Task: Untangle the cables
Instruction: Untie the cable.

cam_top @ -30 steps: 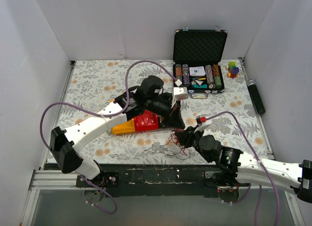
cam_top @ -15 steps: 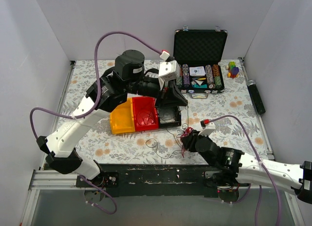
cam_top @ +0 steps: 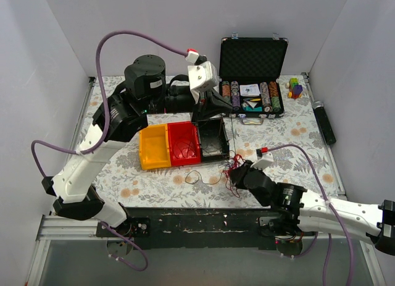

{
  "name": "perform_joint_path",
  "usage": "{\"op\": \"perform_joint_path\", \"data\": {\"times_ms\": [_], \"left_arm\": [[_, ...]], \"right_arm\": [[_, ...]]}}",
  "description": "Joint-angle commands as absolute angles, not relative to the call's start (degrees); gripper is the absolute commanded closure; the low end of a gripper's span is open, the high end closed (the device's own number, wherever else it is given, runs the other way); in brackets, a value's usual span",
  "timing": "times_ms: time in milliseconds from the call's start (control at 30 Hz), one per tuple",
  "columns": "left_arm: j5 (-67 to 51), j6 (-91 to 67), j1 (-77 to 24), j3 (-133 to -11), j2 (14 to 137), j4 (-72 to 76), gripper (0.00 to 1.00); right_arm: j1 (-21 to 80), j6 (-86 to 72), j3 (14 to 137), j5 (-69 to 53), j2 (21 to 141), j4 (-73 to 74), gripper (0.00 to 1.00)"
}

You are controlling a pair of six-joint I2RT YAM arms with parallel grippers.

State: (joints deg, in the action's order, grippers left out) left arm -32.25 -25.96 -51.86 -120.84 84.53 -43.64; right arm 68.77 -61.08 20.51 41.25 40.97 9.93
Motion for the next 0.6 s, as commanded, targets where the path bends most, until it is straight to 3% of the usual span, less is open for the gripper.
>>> {"op": "perform_joint_path", "data": {"times_ms": [0,133,300,433,567], "left_arm": [[-24.54,-23.39,-51.50,-128.58,75.76,-15.32,1.00],[-20.84,-17.51,-51.50,-130.17,75.76,-6.88,1.00],[-15.91,-12.13,-51.50,-128.85,74.44,2.45,0.98],[-23.71,-12.30,-51.59,-132.11,74.89,-17.63,1.00],[-29.87,-15.64,-51.50,-118.24,68.66,-25.99,1.00]], "right_arm": [[68.64,-65.91,17.58,40.70,45.61,29.35,0.82],[68.64,-70.04,18.45,40.87,48.33,33.04,0.80],[68.64,-72.51,19.42,40.61,50.27,35.51,0.55],[68.73,-70.15,20.21,40.17,48.26,34.02,0.46],[68.99,-61.91,22.06,39.73,41.42,30.25,0.44]]}}
